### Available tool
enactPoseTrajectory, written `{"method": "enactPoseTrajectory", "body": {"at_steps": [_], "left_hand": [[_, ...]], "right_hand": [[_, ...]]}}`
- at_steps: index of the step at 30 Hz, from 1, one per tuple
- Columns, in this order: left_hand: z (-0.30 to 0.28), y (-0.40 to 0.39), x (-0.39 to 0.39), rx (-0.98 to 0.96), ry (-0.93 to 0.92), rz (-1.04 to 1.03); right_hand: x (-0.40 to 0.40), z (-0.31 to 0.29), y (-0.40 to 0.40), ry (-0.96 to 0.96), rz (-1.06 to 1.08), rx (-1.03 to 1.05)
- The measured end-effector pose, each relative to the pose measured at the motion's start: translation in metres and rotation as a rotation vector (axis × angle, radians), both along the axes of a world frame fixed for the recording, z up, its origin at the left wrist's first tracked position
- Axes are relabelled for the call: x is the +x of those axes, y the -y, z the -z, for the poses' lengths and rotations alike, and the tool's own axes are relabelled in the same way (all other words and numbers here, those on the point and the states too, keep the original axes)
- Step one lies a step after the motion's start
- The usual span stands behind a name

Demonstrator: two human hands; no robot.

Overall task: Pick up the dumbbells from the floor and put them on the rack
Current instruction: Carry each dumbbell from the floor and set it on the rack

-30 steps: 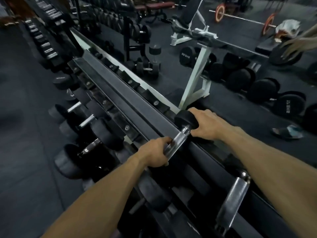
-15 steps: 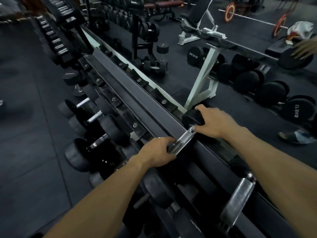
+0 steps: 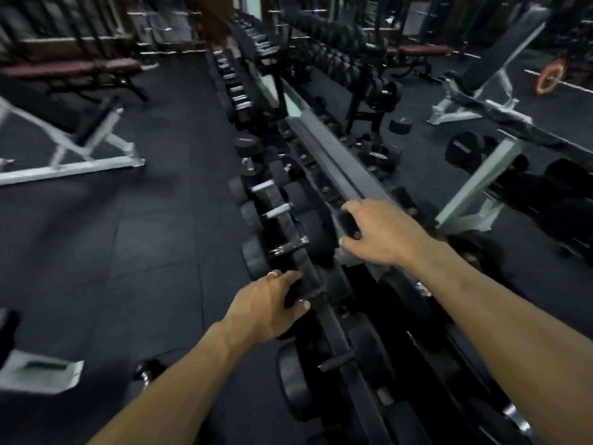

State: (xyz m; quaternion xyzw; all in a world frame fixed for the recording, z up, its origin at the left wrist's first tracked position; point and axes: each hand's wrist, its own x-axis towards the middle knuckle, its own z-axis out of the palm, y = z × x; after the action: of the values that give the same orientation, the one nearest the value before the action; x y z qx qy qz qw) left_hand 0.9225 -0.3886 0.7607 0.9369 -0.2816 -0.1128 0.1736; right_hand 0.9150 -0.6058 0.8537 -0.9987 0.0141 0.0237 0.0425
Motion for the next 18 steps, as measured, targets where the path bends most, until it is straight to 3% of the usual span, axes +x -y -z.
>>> {"method": "enactPoseTrajectory", "body": {"at_steps": [10, 18], "left_hand": [[0.018, -0.271, -0.098, 0.068, -0.025, -0.278], [0.081, -0.430, -0.176, 0.125, -0.222, -0.508]], "right_hand": [[-0.022, 0.016, -0.291, -0.096, -0.316, -0.060], [-0.041, 0.082, -0.465, -0.267, -0.550, -0.060]]}}
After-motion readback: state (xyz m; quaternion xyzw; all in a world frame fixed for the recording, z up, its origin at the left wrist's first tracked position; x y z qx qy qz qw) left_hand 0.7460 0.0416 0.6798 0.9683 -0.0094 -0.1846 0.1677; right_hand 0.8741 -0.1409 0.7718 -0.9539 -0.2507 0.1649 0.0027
